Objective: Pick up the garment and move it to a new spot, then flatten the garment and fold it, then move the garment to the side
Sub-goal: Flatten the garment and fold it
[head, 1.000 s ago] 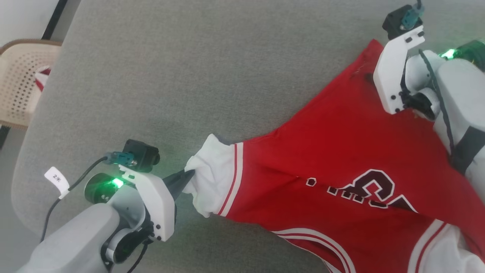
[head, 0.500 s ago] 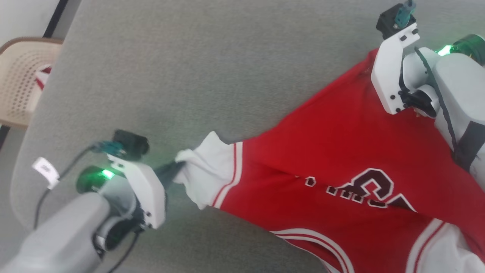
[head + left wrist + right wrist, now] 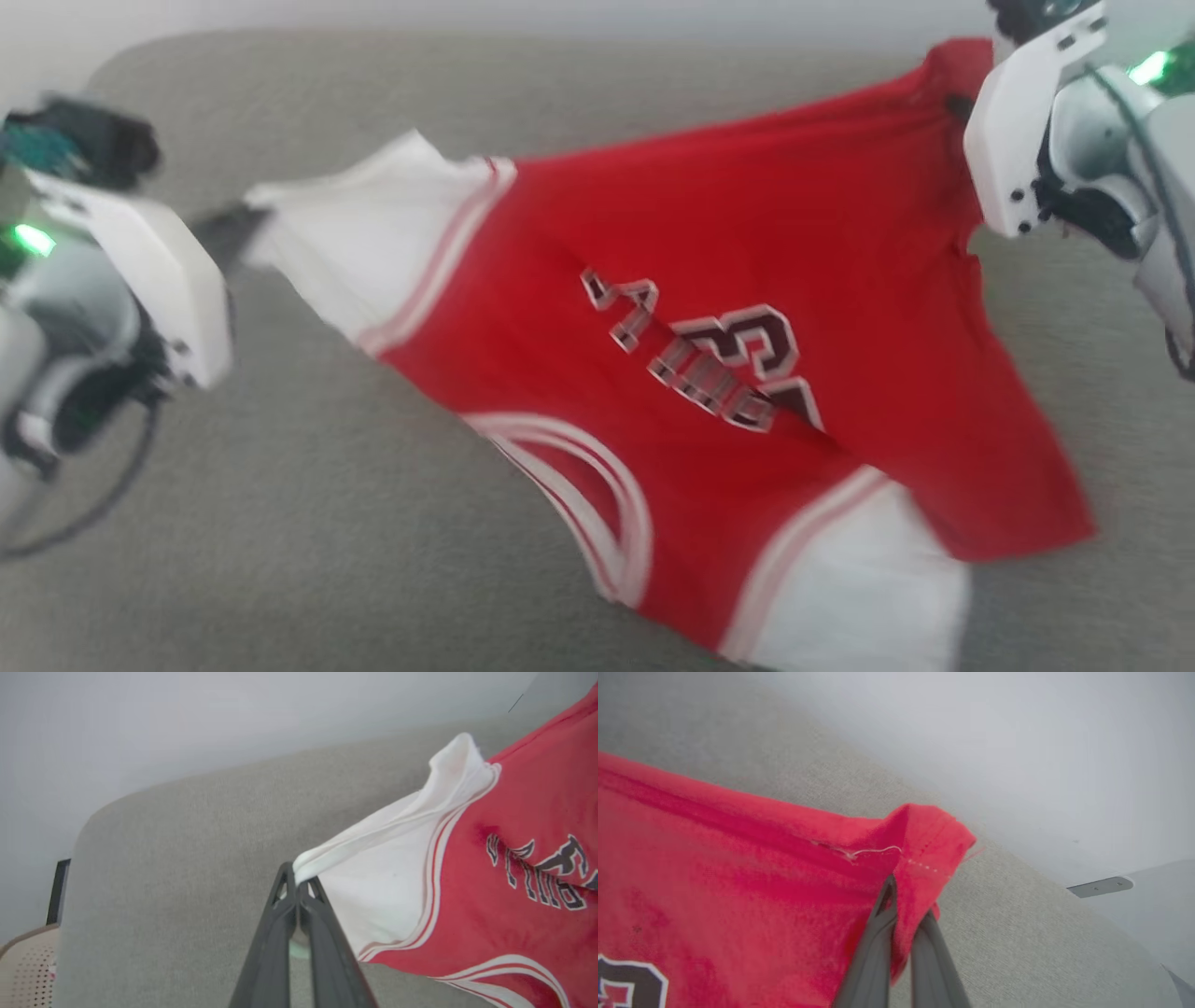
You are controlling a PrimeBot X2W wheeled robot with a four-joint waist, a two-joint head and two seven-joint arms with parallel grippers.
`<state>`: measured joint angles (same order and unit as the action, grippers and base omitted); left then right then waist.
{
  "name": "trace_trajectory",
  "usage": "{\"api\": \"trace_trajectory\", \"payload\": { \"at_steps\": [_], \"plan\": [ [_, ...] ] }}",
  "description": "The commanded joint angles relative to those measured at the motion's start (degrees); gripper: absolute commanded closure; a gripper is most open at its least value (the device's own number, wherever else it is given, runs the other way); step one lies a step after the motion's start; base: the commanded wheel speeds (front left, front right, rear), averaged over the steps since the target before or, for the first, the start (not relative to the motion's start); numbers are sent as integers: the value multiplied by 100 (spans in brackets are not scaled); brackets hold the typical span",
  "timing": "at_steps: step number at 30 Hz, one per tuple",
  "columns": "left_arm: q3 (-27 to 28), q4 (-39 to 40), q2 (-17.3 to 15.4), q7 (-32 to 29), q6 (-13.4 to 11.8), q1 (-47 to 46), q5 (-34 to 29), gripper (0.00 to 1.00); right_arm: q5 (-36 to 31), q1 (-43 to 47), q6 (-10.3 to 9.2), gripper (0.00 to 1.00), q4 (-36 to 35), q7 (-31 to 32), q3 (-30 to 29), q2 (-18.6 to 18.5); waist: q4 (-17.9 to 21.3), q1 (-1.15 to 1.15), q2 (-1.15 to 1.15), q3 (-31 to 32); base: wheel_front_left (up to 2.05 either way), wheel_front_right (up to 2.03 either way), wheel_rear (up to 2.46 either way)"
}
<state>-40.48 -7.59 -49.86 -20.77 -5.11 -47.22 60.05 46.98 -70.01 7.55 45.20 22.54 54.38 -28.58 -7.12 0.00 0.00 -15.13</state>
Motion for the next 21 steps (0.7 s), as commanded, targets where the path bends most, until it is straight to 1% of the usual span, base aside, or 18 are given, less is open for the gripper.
{"api": "trace_trajectory", "payload": {
  "at_steps": [1, 2, 4, 7, 14, 21],
  "plan": [
    [76, -27, -113, -98, -23, -198, -53, 100, 37, -99, -13, 100, -42, -91, -31, -64, 367, 0, 0, 299, 0, 0, 0],
    [76, -27, -113, -98, -23, -198, -53, 100, 37, -99, -13, 100, -42, -91, -31, -64, 367, 0, 0, 299, 0, 0, 0],
    [148, -120, -200, -214, -38, -480, -118, 100, 56, -182, -13, 100, -115, -218, -82, -123, 519, 0, 0, 394, 0, 0, 0],
    [280, -411, -265, -229, 76, -924, -220, 100, 44, -308, -14, 100, -170, -415, -200, -157, 731, 0, 0, 526, 0, 0, 0],
    [333, -1128, 9, -28, 388, -1802, -503, 100, -86, -481, -14, 100, -250, -847, -529, -45, 1039, 0, 0, 827, 0, 0, 0],
    [288, -1614, 223, -14, 620, -2393, -650, 100, -208, -581, -14, 100, -430, -829, -710, 28, 1197, 0, 0, 968, 0, 0, 0]
  ]
}}
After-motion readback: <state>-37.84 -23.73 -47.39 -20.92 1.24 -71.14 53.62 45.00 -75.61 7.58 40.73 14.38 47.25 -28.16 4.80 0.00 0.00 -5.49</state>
